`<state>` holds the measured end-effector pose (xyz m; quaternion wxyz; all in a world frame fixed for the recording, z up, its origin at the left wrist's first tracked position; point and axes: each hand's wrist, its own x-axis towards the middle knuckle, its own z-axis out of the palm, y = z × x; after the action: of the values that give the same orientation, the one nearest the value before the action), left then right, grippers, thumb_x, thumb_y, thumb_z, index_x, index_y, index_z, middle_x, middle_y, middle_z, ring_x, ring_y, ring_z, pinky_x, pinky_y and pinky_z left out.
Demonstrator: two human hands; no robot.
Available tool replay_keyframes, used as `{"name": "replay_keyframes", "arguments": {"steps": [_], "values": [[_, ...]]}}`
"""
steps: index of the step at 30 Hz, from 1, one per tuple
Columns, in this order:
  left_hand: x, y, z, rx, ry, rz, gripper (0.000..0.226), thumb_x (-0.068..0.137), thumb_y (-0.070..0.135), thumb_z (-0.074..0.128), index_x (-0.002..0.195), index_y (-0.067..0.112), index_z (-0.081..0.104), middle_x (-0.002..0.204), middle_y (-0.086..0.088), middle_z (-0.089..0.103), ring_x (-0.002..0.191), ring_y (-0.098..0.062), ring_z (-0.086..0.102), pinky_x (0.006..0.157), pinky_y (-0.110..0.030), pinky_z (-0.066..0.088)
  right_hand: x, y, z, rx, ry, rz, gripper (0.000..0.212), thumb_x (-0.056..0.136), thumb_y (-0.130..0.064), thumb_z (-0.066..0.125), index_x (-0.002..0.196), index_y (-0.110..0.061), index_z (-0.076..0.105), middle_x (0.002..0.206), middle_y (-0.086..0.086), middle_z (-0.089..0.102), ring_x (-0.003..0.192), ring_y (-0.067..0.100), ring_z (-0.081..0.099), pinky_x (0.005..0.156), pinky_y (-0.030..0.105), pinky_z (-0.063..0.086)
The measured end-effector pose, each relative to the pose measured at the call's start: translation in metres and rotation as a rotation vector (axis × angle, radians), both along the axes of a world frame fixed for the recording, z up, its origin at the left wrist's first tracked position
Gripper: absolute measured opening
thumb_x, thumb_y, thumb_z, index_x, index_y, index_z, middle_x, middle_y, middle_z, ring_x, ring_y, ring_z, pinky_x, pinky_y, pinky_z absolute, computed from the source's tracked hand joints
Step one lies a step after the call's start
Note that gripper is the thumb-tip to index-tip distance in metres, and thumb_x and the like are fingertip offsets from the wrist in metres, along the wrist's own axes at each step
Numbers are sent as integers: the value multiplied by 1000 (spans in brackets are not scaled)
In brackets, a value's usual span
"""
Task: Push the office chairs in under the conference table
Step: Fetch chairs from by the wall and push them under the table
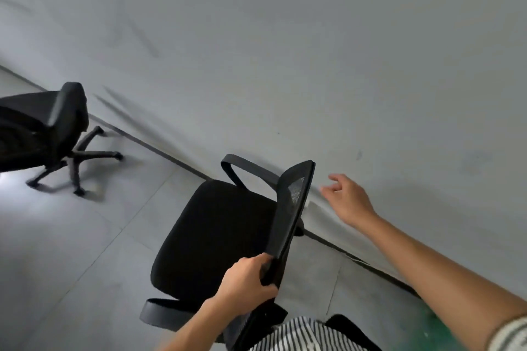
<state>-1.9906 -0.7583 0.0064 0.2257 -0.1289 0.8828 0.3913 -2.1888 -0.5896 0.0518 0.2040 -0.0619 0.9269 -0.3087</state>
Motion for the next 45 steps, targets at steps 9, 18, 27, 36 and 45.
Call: {"name": "replay_keyframes", "arguments": {"steps": [9, 18, 27, 36, 45], "values": [[20, -33, -18, -75, -23, 401, 31, 69, 54, 61, 94, 35, 63, 80, 18, 64, 76, 0, 59, 71, -30, 54, -89, -136, -41, 88, -142, 67, 14, 76, -13, 60, 73, -5, 70, 71, 14, 69, 56, 25, 58, 46, 21, 36], [-2, -12, -34, -366, 115, 968, 33, 90, 48, 43, 112, 30, 59, 94, 13, 65, 82, -8, 61, 72, -27, 51, -116, -266, -44, -79, -229, 254, 14, 81, -2, 54, 79, -5, 67, 86, 12, 64, 70, 28, 60, 71, 43, 60], [5, -99, -40, -470, 2, 1122, 28, 94, 41, 42, 110, 25, 56, 89, 5, 61, 84, -19, 55, 77, -34, 42, -93, -366, -41, -87, -242, 318, 17, 83, 0, 50, 68, -3, 57, 70, 11, 56, 78, 38, 66, 71, 52, 59], [8, -194, -49, -459, 4, 1042, 37, 92, 52, 30, 106, 26, 53, 90, 10, 57, 82, -12, 50, 76, -28, 41, -90, -474, -47, -30, -194, 355, 14, 88, -2, 51, 90, 0, 65, 77, 12, 58, 65, 32, 60, 71, 46, 60], [11, -296, -43, -411, -22, 1124, 30, 94, 48, 36, 107, 26, 52, 92, 10, 56, 83, -11, 49, 75, -29, 43, -74, -611, -47, -45, -174, 473, 17, 87, -3, 50, 89, -5, 68, 91, 12, 61, 78, 32, 58, 76, 42, 58]]}}
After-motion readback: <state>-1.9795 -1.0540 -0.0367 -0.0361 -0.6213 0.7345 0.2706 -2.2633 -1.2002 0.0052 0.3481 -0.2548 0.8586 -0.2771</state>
